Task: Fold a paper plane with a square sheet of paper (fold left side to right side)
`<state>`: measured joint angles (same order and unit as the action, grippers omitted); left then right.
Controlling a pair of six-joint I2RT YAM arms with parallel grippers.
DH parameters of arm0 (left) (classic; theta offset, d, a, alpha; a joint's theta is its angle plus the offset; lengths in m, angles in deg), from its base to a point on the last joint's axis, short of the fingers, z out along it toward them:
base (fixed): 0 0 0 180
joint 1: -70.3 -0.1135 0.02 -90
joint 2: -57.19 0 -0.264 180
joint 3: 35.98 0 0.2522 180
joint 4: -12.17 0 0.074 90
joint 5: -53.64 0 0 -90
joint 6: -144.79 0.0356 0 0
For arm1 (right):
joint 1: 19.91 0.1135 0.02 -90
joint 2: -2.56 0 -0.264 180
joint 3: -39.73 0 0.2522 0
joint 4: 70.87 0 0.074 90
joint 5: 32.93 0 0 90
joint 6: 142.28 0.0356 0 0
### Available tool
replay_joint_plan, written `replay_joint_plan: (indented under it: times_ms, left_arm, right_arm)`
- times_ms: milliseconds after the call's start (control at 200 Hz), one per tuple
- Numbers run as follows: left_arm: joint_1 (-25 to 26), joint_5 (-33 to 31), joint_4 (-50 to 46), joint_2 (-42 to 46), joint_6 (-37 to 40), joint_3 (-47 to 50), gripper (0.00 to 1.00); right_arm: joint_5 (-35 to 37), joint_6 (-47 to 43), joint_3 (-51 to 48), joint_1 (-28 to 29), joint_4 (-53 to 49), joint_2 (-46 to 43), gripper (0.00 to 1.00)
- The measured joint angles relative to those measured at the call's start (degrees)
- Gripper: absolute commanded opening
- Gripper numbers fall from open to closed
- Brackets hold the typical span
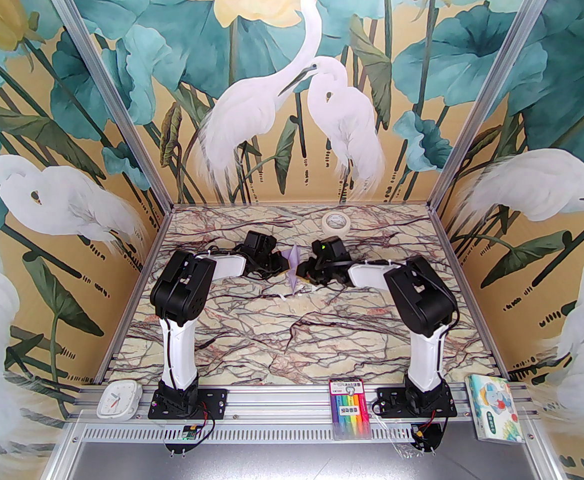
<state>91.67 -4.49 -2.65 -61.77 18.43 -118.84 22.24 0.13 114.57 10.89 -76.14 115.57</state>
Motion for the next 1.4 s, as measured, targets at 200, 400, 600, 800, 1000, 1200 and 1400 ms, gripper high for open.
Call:
replay_joint_plan:
  times_ms: [200, 400, 600, 800, 1000, 1200, 1400]
  left_arm:
    - [0.00, 0.00, 0.00, 0.00, -0.02, 0.00, 0.07]
    - [0.00, 0.00, 0.02, 0.00, -0.02, 0.07, 0.07]
    - [0.00, 0.00, 0.02, 0.00, -0.02, 0.11, 0.07]
    - [0.00, 0.00, 0.02, 0.00, -0.02, 0.11, 0.07]
    - [0.00, 0.00, 0.02, 0.00, -0.02, 0.11, 0.07]
    - [0.00, 0.00, 0.02, 0.00, -0.02, 0.11, 0.07]
    - [0.00, 0.00, 0.02, 0.00, -0.02, 0.11, 0.07]
  right_arm:
    - [-1.27, 2.36, -2.64, 1.27, 3.69, 0.00, 0.20]
    - [-1.55, 3.63, -3.43, 1.18, 6.45, 0.00, 0.20]
    - [-1.97, 4.74, -5.38, 1.07, 9.40, -0.48, 0.20]
    - [-2.19, 6.14, -7.69, 0.70, 12.55, -0.63, 0.20]
    - [-2.75, 6.97, -8.07, 0.24, 14.47, -0.63, 0.20]
    - [-3.02, 7.65, -8.07, 0.20, 16.11, -0.59, 0.21]
    - [-3.74, 7.65, -8.04, 0.20, 16.41, 0.79, 0.21]
